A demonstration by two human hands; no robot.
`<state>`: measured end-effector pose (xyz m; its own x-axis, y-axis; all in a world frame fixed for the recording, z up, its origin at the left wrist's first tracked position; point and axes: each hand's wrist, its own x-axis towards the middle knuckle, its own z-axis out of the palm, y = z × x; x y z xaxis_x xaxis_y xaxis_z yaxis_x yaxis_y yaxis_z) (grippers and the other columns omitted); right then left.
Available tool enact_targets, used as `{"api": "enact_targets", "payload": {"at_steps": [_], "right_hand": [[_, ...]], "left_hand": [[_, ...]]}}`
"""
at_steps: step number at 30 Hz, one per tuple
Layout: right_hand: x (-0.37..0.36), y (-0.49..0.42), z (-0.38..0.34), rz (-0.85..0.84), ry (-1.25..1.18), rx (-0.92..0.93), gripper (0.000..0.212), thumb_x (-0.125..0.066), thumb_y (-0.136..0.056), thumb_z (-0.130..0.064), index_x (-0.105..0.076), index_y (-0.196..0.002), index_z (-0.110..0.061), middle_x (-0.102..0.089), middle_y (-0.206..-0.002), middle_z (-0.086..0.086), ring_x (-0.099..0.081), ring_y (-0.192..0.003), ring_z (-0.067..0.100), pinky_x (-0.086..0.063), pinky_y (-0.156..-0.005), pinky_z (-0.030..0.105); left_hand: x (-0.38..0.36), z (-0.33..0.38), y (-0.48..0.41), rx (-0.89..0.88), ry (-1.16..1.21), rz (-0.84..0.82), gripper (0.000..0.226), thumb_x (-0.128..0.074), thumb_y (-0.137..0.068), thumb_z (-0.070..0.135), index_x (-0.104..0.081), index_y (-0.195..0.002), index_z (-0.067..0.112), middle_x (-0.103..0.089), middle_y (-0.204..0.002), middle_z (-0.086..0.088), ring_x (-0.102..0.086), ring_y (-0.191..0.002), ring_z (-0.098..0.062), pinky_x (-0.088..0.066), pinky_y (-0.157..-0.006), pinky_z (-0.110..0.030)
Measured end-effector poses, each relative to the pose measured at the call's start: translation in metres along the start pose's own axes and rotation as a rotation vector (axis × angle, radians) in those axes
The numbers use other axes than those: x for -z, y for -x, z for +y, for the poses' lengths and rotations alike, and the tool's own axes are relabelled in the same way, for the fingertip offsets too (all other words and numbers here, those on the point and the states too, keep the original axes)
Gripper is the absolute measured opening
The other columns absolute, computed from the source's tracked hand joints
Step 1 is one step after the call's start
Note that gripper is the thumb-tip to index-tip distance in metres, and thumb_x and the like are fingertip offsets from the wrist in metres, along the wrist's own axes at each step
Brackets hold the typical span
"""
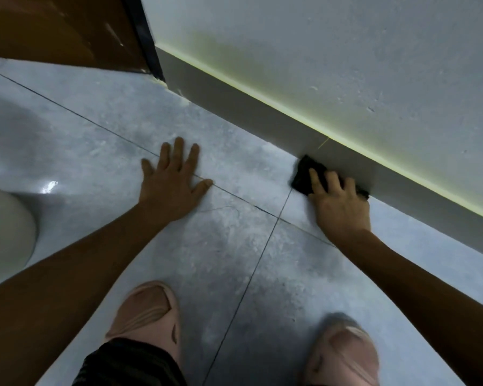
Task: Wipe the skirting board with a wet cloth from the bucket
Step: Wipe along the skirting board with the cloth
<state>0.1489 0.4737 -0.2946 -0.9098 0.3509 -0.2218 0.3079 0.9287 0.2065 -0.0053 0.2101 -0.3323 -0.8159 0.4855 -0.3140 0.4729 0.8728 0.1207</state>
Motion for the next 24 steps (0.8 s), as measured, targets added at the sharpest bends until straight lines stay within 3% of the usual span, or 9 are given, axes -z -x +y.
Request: {"api": "enact_targets", "payload": {"at_steps": [7, 12, 16, 21, 24], "right_hand": [[0.026, -0.074, -0.097, -0.041, 0.017, 0.133, 0.059, -0.039, -0.098, -0.018, -0.016, -0.152, -0.017, -0.029, -0.144, 0.007, -0.037, -0.116, 0.034, -0.038, -0.059, 0.037], [0.022, -0.048, -0.047, -0.13, 0.078, 0.162, 0.065, -0.037, -0.095, -0.013, -0.008, -0.153, -0.024, -0.027, -0.145, 0.006, -0.04, -0.115, 0.034, -0.046, -0.066, 0.041], [0.015, -0.007, 0.004, -0.182, 0.146, 0.055, 0.068, -0.039, -0.094, -0.014, -0.008, -0.153, -0.026, -0.032, -0.142, 0.007, -0.042, -0.114, 0.034, -0.051, -0.078, 0.044], [0.024, -0.025, -0.037, -0.141, 0.109, 0.085, 0.061, -0.04, -0.096, -0.013, -0.015, -0.152, -0.014, -0.034, -0.139, 0.009, -0.043, -0.114, 0.033, -0.046, -0.061, 0.042], [0.037, -0.066, -0.081, -0.124, 0.079, 0.17, 0.061, -0.037, -0.096, -0.011, -0.013, -0.152, -0.015, -0.028, -0.144, 0.008, -0.039, -0.119, 0.034, -0.038, -0.062, 0.04]], "left_hand": [[0.006, 0.002, -0.003, 0.009, -0.051, -0.063, 0.076, -0.018, -0.09, 0.065, 0.013, -0.149, 0.028, 0.017, -0.159, -0.007, 0.009, -0.146, -0.031, -0.011, -0.112, -0.062], [0.011, 0.008, 0.0, 0.012, -0.028, -0.086, 0.074, -0.02, -0.092, 0.063, 0.012, -0.149, 0.028, 0.018, -0.159, -0.007, 0.01, -0.146, -0.031, -0.009, -0.113, -0.062], [0.01, 0.007, 0.0, 0.01, -0.02, -0.061, 0.074, -0.021, -0.092, 0.062, 0.013, -0.149, 0.027, 0.018, -0.159, -0.008, 0.01, -0.146, -0.032, -0.009, -0.112, -0.062], [0.003, 0.006, -0.001, 0.004, -0.073, -0.015, 0.075, -0.019, -0.092, 0.062, 0.012, -0.149, 0.025, 0.014, -0.16, -0.01, 0.006, -0.146, -0.035, -0.014, -0.11, -0.063], [0.001, 0.005, -0.001, 0.004, -0.064, -0.009, 0.075, -0.018, -0.091, 0.063, 0.012, -0.149, 0.026, 0.013, -0.16, -0.01, 0.006, -0.146, -0.034, -0.014, -0.11, -0.063]]}}
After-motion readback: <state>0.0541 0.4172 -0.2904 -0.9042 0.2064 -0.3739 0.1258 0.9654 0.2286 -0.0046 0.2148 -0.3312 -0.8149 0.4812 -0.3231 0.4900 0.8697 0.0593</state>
